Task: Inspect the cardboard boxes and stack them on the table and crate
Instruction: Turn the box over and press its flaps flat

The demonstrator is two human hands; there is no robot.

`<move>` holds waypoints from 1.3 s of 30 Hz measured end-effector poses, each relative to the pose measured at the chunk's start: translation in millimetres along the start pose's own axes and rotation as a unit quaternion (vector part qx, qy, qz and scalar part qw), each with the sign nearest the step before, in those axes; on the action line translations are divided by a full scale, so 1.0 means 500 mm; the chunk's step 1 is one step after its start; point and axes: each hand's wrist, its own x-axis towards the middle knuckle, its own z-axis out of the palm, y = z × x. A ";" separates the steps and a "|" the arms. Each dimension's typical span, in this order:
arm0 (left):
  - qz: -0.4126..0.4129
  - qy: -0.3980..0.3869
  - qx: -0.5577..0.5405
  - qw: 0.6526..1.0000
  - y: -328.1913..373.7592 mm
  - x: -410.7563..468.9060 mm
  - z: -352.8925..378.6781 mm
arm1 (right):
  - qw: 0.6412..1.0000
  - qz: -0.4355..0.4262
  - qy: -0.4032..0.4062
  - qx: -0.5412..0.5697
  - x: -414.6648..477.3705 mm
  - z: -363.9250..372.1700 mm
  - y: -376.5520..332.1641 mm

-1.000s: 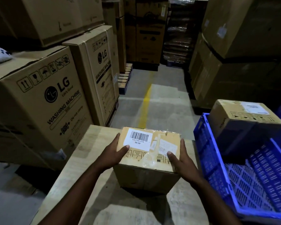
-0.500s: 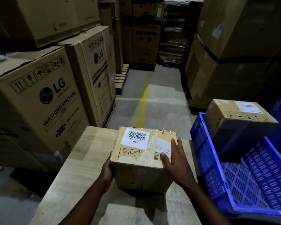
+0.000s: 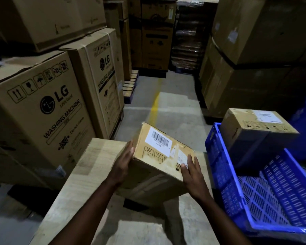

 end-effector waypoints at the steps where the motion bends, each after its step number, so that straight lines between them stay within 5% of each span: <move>1: 0.013 0.002 0.030 0.999 0.012 0.000 0.007 | 1.000 0.010 -0.010 -0.001 -0.002 0.001 0.008; 7: 0.046 -0.054 0.078 0.994 0.013 0.003 0.030 | 0.991 -0.017 0.057 -0.121 -0.003 -0.009 0.012; 12: 0.100 -0.093 0.196 0.971 -0.006 0.000 0.079 | 0.978 -0.194 0.074 -0.031 -0.039 0.010 -0.097; 17: 0.110 -0.116 0.254 0.954 -0.001 -0.002 0.120 | 0.984 -0.167 0.068 0.001 -0.039 -0.003 -0.109; 21: 0.082 0.011 0.309 0.948 -0.062 0.001 0.072 | 0.990 -0.130 0.051 0.016 -0.019 -0.051 -0.049; 23: -0.010 0.098 0.311 0.945 -0.109 0.002 0.026 | 0.991 -0.115 0.058 0.031 -0.010 -0.069 -0.010; 27: -0.182 0.044 0.141 0.972 -0.156 -0.009 0.010 | 0.989 -0.119 0.060 0.069 -0.014 -0.080 0.024; 30: -0.148 0.088 0.076 0.982 -0.150 -0.018 0.023 | 0.984 -0.125 0.073 0.105 -0.029 -0.078 0.019; 39: -0.065 0.150 0.208 0.964 -0.109 -0.030 0.003 | 0.984 -0.034 0.018 0.173 -0.046 -0.016 0.105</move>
